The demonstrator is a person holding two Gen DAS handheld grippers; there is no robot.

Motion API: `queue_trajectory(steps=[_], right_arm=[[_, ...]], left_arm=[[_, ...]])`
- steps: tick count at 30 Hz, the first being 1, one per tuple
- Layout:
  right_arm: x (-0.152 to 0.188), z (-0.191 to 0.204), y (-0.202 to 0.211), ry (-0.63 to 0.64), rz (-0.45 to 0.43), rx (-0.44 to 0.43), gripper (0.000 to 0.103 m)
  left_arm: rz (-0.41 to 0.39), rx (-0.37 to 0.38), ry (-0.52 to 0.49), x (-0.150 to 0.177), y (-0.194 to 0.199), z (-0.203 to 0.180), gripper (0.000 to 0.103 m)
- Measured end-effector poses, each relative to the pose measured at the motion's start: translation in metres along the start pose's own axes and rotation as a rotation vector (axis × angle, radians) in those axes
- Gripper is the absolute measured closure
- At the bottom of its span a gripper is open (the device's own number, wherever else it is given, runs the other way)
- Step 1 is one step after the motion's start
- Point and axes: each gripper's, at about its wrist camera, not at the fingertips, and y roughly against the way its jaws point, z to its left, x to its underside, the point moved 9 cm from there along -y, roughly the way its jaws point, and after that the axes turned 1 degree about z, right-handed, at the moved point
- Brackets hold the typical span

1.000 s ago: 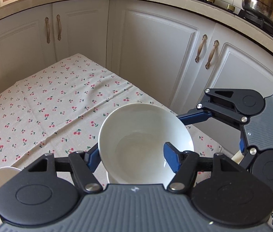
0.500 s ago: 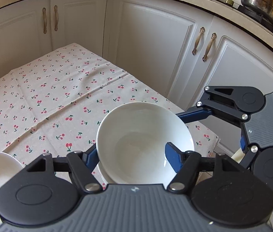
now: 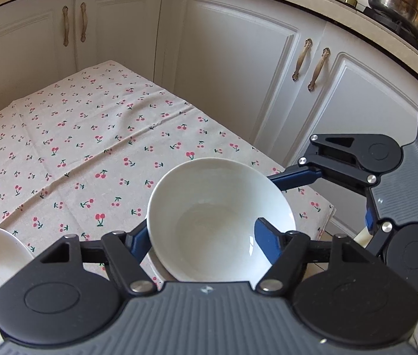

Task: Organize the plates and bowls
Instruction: 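Lower the white bowl into the other bowls and open the left tool, then grasp the bowl stack with the left tool while the right tool grips its opposite side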

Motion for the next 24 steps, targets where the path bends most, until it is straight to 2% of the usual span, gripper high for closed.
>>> queue_trajectory(steps=[4,5,7,9,13,17,24], right_arm=[[0.002,0.001,-0.001,0.003,0.005,-0.013,0.009],[0.004,0.002,-0.001,0.01,0.008,-0.011,0.006],[0.006,0.004,0.001,0.019,-0.001,-0.013,0.0],[0.005,0.008,0.007,0.037,-0.02,-0.028,0.0],[0.003,0.011,0.014,0.071,-0.028,-0.022,0.0],[0.006,0.013,0.015,0.099,-0.018,-0.004,0.0],[0.021,0.008,0.01,0.112,-0.003,0.006,0.0]], left_arm=[[-0.022,-0.004,-0.027,0.0,0.002,-0.001,0.022],[-0.035,-0.019,-0.041,-0.001,0.004,-0.001,0.017],[-0.078,-0.045,-0.078,-0.002,0.012,-0.001,0.013],[-0.101,-0.051,-0.087,-0.003,0.019,0.002,0.007],[-0.156,-0.062,-0.09,-0.002,0.035,0.01,0.004],[-0.177,-0.1,-0.128,0.009,0.043,0.016,0.002],[-0.158,-0.18,-0.221,0.046,0.042,0.022,0.001]])
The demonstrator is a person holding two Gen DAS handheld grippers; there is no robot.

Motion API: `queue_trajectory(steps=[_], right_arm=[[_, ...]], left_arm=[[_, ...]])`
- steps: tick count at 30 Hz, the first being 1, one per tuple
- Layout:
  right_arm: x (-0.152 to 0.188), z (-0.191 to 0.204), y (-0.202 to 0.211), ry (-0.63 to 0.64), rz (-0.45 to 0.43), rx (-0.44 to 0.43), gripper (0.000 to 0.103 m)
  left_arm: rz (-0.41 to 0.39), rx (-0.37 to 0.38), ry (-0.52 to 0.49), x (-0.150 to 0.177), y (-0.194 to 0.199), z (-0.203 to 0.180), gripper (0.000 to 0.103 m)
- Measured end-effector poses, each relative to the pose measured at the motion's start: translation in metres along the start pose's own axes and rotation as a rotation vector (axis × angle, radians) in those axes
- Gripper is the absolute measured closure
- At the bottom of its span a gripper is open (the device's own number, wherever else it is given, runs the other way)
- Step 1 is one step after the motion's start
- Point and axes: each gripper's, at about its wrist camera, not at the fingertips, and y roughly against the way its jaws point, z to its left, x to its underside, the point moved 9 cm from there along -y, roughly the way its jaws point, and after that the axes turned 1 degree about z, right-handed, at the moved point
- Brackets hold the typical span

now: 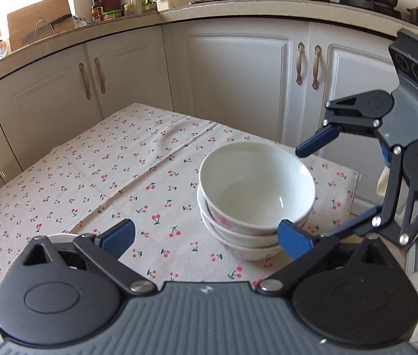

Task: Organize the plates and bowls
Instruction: 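Grasp the bowl stack with the left tool while the right tool grips its opposite side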

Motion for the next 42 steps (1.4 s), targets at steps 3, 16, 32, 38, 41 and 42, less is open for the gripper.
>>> queue_trajectory(steps=[3,16,32,38,41,42], right_arm=[[0.008,-0.002,-0.005,-0.001,0.015,-0.003,0.0],[0.02,-0.016,-0.035,0.074,0.057,-0.046,0.0],[0.005,-0.016,-0.061,0.247,0.117,-0.23,0.005],[0.004,-0.016,-0.064,0.264,0.131,-0.271,0.008],[0.004,-0.015,-0.064,0.27,0.135,-0.283,0.01],[0.004,-0.015,-0.064,0.27,0.137,-0.29,0.011]], left_arm=[[0.026,-0.016,-0.042,0.013,-0.006,-0.005,0.001],[0.068,0.129,-0.049,0.025,-0.046,-0.024,0.002],[0.138,0.292,-0.134,0.02,-0.069,-0.029,0.014],[0.162,0.334,-0.157,0.02,-0.069,-0.03,0.018],[0.169,0.345,-0.167,0.021,-0.069,-0.029,0.019],[0.171,0.35,-0.169,0.021,-0.069,-0.029,0.019]])
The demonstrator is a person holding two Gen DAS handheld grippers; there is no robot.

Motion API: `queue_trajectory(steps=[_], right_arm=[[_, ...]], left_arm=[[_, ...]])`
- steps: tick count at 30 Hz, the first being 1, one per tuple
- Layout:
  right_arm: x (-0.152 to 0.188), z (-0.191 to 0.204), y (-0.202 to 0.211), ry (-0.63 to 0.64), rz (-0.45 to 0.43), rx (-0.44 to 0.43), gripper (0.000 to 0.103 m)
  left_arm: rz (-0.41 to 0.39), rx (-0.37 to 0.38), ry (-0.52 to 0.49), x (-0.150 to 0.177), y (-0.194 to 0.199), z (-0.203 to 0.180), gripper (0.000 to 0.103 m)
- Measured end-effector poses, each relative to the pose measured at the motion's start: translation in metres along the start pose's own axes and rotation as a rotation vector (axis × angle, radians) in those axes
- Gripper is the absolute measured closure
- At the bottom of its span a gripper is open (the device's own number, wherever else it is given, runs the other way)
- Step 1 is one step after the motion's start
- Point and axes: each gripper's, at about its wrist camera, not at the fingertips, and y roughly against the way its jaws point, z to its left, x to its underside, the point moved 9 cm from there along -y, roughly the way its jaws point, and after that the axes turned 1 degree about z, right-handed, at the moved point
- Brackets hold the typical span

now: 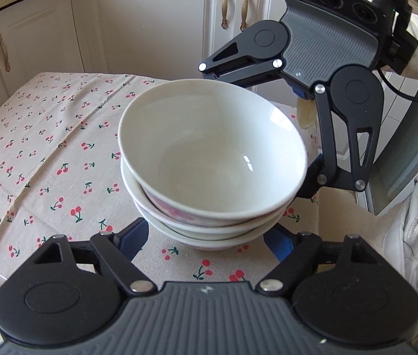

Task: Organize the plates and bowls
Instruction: 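Grasp the bowl stack with the left tool while the right tool grips its opposite side, then lift and carry the bowl stack over the plate stack with both tools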

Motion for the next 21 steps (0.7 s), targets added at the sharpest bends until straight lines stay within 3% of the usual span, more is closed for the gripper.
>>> queue_trajectory(steps=[21], right_arm=[[0.0007,-0.0001,0.0006,-0.004,-0.001,-0.014,0.012]], left_arm=[[0.028,0.026,-0.051,-0.0053,-0.0082,0.005,0.021]])
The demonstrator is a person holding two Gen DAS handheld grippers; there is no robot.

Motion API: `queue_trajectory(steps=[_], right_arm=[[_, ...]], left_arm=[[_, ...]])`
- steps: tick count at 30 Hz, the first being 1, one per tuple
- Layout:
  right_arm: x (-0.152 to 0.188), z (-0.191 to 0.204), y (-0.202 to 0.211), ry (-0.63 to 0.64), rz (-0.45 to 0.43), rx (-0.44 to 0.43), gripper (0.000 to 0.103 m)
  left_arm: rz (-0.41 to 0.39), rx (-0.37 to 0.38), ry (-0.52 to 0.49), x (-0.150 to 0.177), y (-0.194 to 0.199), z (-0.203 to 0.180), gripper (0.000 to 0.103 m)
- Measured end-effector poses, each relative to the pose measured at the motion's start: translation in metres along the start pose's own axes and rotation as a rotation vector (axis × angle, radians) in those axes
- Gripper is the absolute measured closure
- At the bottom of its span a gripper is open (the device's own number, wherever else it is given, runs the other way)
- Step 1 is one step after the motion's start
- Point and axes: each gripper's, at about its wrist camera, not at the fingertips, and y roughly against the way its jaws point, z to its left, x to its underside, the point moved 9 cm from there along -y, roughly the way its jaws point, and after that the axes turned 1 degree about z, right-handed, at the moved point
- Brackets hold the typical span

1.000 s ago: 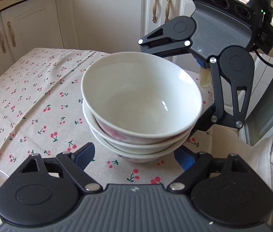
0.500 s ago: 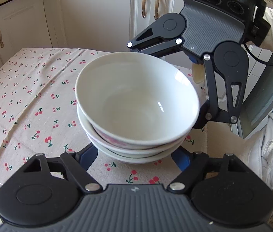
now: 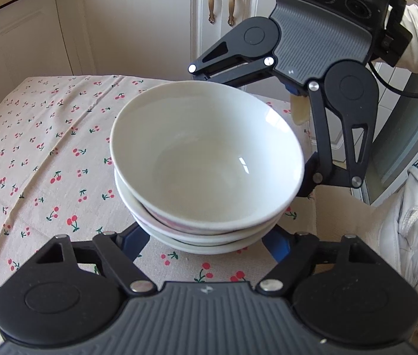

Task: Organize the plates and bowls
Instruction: 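Lift and carry the bowl stack over the plate stack with both tools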

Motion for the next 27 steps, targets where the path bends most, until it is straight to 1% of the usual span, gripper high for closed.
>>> queue_trajectory(steps=[7,13,19,27], right_arm=[[-0.002,0.001,0.0,-0.008,0.012,0.0,0.012],[-0.013,0.006,0.004,0.008,0.015,0.006,0.012],[-0.045,0.016,0.006,0.077,0.005,0.018,0.012],[-0.105,0.036,-0.011,0.194,-0.025,0.006,0.012]], left_arm=[[0.01,0.0,0.006,0.0,0.002,-0.001,0.022],[-0.017,-0.016,0.021,0.003,0.018,0.001,0.022],[-0.045,-0.065,0.061,0.015,0.05,0.011,0.022],[-0.06,-0.169,0.122,0.049,0.101,0.034,0.023]])
